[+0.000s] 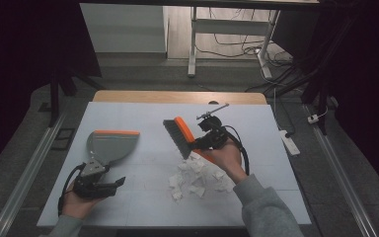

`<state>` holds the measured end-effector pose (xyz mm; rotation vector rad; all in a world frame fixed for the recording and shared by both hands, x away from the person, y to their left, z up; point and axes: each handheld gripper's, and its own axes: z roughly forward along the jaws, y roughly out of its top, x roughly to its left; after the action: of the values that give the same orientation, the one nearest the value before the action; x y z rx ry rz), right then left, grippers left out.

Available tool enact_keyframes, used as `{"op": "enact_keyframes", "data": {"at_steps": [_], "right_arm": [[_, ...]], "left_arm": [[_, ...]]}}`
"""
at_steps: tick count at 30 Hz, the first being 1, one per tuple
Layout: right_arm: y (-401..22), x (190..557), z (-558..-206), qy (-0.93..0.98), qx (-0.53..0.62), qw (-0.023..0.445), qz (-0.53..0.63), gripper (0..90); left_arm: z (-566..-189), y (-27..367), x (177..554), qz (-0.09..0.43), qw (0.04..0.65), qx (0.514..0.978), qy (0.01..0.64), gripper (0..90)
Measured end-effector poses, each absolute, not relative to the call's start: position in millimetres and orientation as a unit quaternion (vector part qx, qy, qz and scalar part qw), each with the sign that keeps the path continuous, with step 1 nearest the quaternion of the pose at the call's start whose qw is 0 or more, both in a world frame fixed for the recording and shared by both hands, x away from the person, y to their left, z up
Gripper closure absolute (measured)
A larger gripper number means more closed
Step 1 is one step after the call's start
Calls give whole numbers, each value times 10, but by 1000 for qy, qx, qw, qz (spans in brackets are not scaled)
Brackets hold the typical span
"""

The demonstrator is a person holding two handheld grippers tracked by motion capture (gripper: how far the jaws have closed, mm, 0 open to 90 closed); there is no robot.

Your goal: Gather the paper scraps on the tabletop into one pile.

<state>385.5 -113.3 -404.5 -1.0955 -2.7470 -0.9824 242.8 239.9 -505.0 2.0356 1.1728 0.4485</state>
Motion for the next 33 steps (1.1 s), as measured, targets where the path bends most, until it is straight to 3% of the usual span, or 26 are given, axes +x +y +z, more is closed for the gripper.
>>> {"op": "enact_keyframes", "data": {"at_steps": [11, 19, 27, 33], "right_arm": [[-1047, 3288, -4131, -928, -254, 45, -270, 709], [-883, 2990, -4243, -957, -183, 36, -223, 709], [-754, 2836, -4419, -969, -145, 56, -190, 709], [-683, 2865, -4519, -977, -131, 44, -164, 709]], "left_arm": [[-5063, 2410, 2436, 173, 366, 790, 460, 274], [-5073, 2409, 2437, 172, 363, 791, 461, 274], [-5079, 2406, 2440, 172, 363, 792, 461, 274], [-5082, 2407, 2439, 172, 363, 792, 460, 274]]}}
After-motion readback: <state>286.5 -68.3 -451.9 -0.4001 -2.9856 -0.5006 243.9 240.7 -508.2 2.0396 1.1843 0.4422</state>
